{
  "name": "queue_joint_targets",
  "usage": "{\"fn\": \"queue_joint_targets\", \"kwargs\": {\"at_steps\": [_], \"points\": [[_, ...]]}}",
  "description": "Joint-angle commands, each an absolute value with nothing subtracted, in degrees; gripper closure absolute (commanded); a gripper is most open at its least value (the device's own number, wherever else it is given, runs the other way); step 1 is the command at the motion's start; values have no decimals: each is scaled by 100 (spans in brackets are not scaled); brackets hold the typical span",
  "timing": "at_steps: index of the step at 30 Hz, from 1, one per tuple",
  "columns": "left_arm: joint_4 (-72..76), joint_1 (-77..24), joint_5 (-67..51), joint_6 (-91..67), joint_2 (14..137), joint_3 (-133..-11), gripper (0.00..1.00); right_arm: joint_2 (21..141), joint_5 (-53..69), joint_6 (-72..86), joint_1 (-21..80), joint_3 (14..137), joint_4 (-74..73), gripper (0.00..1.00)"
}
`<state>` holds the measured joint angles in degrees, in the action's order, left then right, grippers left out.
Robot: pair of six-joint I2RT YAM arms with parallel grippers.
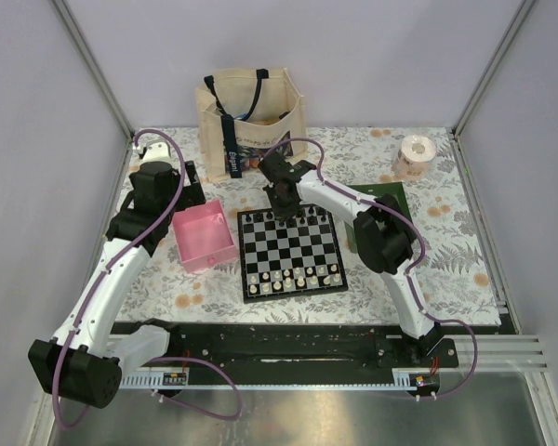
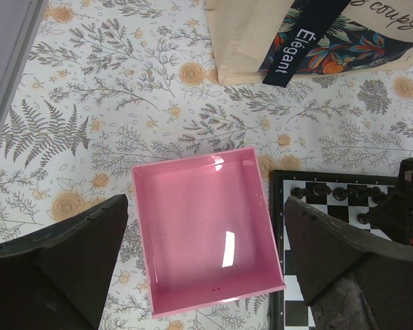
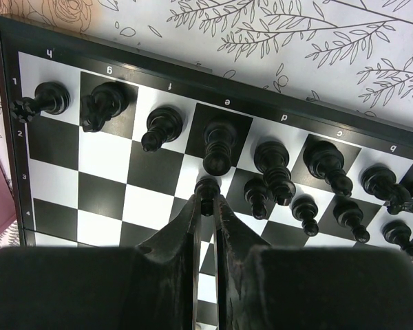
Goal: Set up the chess pieces on the board
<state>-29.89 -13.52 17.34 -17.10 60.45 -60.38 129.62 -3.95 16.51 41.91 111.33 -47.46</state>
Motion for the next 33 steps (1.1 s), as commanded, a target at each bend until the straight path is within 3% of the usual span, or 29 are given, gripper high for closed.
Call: {"fn": "queue_joint_targets", "kwargs": {"at_steps": [1, 8, 21, 26, 28, 33], "points": [[-2769, -1362, 1687, -1714, 5950, -6091, 1, 12990, -492, 1600, 4210, 11329, -4702, 94], [-2769, -1362, 1670, -1705, 5959, -6091, 1, 12920, -492, 1591, 4210, 11338, -4684, 76], [-2769, -1354, 1670, -1714, 5959, -6082, 1, 12595, -273, 1547, 4210, 11531, -4808, 72], [-2769, -1362, 1670, -1705, 5968, -6091, 1, 11876, -394, 1512, 4210, 11172, -4808, 70], [-2769, -1362, 1714, -1705, 5959, -6073, 1, 11367, -727, 1503, 4219, 10804, -4712, 62], [-2769, -1362, 1679, -1714, 5985, -6082, 1, 10197, -1011, 1573, 3903, 9705, -4263, 57]]}}
